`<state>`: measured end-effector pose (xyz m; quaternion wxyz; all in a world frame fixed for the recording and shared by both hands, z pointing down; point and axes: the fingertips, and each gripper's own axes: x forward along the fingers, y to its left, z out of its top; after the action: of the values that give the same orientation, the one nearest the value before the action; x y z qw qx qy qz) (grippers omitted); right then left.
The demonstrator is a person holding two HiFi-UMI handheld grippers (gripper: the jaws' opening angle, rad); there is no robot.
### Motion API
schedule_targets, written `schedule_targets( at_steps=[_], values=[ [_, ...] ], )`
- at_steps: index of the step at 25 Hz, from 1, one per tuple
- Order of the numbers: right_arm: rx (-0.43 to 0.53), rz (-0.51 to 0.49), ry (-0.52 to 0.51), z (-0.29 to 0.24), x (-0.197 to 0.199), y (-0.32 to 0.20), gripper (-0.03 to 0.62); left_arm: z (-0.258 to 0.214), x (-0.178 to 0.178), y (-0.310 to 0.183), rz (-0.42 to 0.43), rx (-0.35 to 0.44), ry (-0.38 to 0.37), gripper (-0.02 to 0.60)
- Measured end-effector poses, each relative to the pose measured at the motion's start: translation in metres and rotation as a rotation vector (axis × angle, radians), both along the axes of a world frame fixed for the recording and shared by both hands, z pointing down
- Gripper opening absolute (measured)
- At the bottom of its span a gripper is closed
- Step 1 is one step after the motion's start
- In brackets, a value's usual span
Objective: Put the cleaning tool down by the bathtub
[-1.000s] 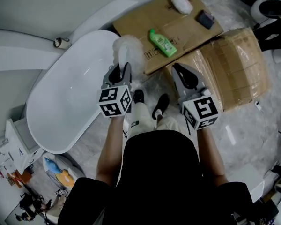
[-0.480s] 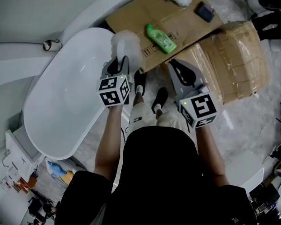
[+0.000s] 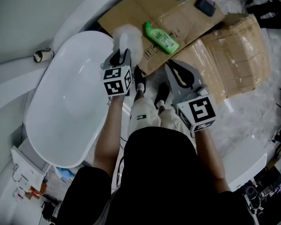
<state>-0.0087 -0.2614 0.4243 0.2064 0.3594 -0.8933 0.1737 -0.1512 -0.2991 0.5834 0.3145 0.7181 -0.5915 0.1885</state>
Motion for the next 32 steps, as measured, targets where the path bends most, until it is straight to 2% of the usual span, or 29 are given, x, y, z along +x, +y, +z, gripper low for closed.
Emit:
schedule_targets(
  at_steps=[8, 15, 29, 32],
  values=[
    [-0.097, 0.045, 0.022, 0.033, -0.015, -0.016, 0.012, 0.048, -0.008, -0.036, 0.076, -0.064, -0.014, 0.089],
    [-0.115, 0.111, 0.043, 0.047, -0.017, -0.038, 0.012, 0.098, -0.003, -0.057, 0.056, -0.149, 0.046, 0.091],
    [-0.19, 0.155, 0.044, 0.071, -0.019, -0.055, 0.012, 0.164, -0.001, -0.101, 0.053, -0.217, 0.003, 0.091],
    [-0.234, 0.149, 0.074, 0.079, -0.018, -0.051, 0.012, 0.173, -0.001, -0.108, 0.054, -0.227, -0.006, 0.091]
  ],
)
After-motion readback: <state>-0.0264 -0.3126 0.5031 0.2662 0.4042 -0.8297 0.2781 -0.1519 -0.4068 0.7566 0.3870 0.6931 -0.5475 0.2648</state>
